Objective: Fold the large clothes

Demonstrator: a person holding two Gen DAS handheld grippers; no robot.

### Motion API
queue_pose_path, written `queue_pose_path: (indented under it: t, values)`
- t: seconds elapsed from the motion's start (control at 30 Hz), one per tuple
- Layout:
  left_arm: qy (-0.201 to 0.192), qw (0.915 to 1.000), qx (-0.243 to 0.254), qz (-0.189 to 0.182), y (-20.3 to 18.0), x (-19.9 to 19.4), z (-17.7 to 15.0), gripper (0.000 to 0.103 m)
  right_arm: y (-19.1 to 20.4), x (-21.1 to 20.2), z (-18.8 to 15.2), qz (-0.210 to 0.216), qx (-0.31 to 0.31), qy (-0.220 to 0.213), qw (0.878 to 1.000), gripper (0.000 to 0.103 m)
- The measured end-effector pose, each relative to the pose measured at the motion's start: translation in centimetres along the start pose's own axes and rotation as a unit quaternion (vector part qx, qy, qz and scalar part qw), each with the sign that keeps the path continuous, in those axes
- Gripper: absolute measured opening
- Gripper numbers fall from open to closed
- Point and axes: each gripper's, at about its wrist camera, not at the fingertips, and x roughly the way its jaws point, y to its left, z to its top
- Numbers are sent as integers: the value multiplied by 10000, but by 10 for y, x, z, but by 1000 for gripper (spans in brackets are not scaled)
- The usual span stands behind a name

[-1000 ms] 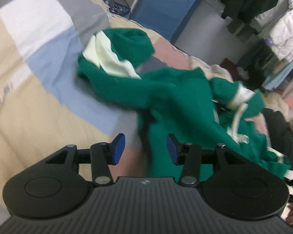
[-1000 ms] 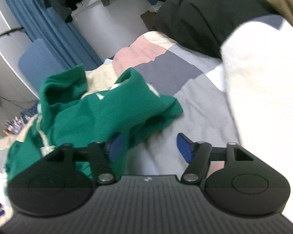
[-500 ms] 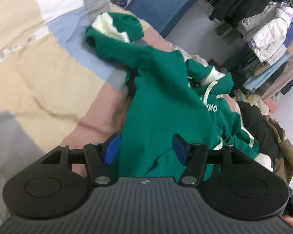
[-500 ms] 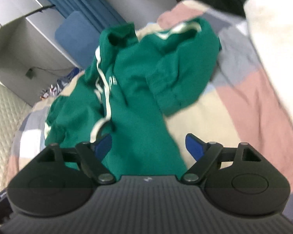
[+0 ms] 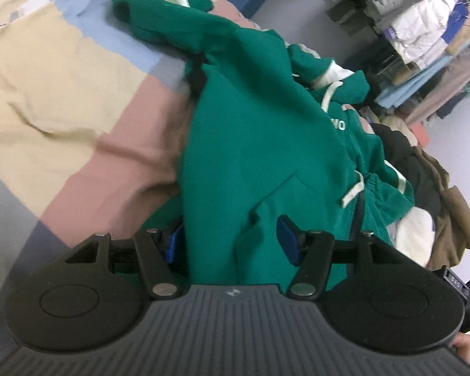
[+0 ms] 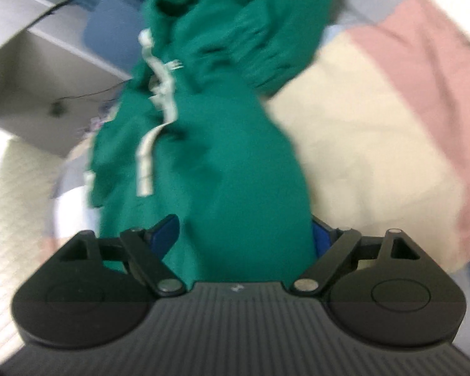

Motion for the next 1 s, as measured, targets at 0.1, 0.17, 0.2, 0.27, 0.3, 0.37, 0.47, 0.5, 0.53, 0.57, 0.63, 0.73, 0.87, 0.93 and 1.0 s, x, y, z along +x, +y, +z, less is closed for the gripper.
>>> queue_pose_path:
  t: [0.1, 0.17, 0.2, 0.27, 0.3, 0.37, 0.47, 0.5, 0.53, 0.57, 0.63, 0.73, 0.87, 0.93, 1.0]
  values:
    - [14, 9999, 101, -6, -3, 5, 1, 66, 13, -2, -4, 542, -214, 50, 9983, 87]
    - [52, 9999, 121, 21, -2, 9, 2, 65, 19, -4, -7, 846, -332, 52, 9959, 87]
    - [83, 9999, 138, 37, -2, 13, 2, 65, 21, -4, -8, 901, -386, 73, 9952, 87]
    - [137, 9997, 181, 132, -1, 18, 1, 64, 23, 0, -11, 658, -495, 71, 9966, 86]
    - [171, 9994, 213, 210, -1, 23, 1, 64, 23, 3, -12, 441, -550, 93, 9975, 85]
    - [221, 9991, 248, 269, -1, 30, 0, 64, 22, 10, -15, 134, -657, 163, 9976, 83]
    - [224, 9986, 329, 343, -2, 35, -1, 47, 28, 16, -18, -110, -976, 217, 9949, 79]
    - [233, 9985, 353, 356, -3, 36, -1, 32, 30, 17, -18, -159, -1038, 222, 9942, 73]
    - [242, 9986, 322, 334, -2, 36, -1, 26, 32, 17, -19, -174, -1116, 215, 9934, 69]
    - [244, 9989, 275, 280, -1, 35, -1, 18, 35, 18, -20, -137, -1195, 217, 9925, 58]
    - [171, 9994, 236, 188, -3, 26, 0, 15, 41, 17, -21, -112, -1422, 243, 9895, 37]
    - [-50, 9998, 169, -72, -11, 3, 1, 13, 47, 5, -22, 126, -1740, 95, 9846, 23]
    - [-421, 9975, -150, -539, -10, -43, 2, 11, 64, -24, -25, 564, -2012, -192, 9777, 18]
    - [-550, 9947, -345, -802, -7, -65, 2, 11, 72, -39, -23, 779, -2074, -279, 9748, 18]
    - [-643, 9925, -450, -935, -4, -81, 2, 11, 81, -54, -24, 935, -2207, -374, 9701, 17]
